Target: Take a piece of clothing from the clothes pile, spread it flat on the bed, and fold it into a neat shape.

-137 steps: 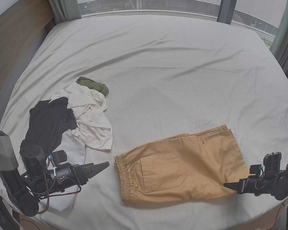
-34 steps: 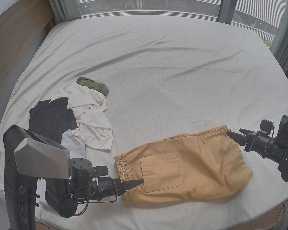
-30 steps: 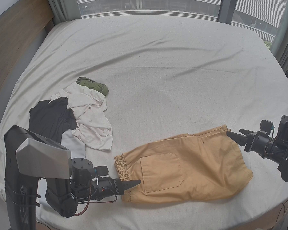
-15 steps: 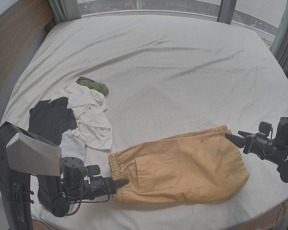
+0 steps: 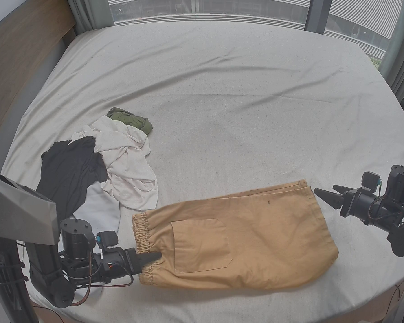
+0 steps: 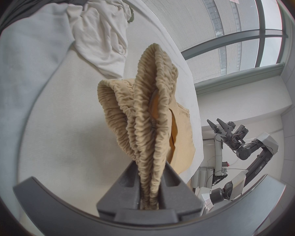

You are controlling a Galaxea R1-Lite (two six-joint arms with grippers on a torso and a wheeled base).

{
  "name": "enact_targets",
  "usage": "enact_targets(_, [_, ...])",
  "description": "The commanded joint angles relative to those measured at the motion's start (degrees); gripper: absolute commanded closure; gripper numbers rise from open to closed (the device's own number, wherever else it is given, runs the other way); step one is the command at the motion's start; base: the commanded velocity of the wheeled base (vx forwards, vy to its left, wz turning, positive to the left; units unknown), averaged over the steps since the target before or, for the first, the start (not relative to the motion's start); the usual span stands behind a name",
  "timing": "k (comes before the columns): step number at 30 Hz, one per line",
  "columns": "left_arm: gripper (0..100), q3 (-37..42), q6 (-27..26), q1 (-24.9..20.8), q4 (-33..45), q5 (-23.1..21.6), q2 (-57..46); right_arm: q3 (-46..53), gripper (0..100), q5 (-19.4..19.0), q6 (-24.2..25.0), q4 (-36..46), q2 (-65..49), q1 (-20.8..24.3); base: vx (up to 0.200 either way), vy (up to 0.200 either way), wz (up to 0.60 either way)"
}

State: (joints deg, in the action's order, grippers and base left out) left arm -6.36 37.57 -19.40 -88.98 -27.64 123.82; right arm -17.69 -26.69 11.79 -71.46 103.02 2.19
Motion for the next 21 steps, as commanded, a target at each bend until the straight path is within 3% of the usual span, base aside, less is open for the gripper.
enact_targets(1, [100, 2.76, -0.04, 2.61, -0.14, -0.23, -2.35, 0.29, 0, 0.05, 0.08, -2.02, 2.71, 0.18, 0.000, 0.000, 0.00])
enact_targets(14, [100, 4.69, -0.66, 9.11, -0.14, -1.72, -3.41, 2.31, 0, 0.23, 0.16, -9.66, 6.14, 0.71, 0.000, 0.000, 0.00])
enact_targets(21, [100, 6.19, -0.57, 13.86, 0.03, -6.38, -8.60, 2.22, 0, 0.23, 0.16, -9.75, 5.96, 0.88, 0.000, 0.000, 0.00])
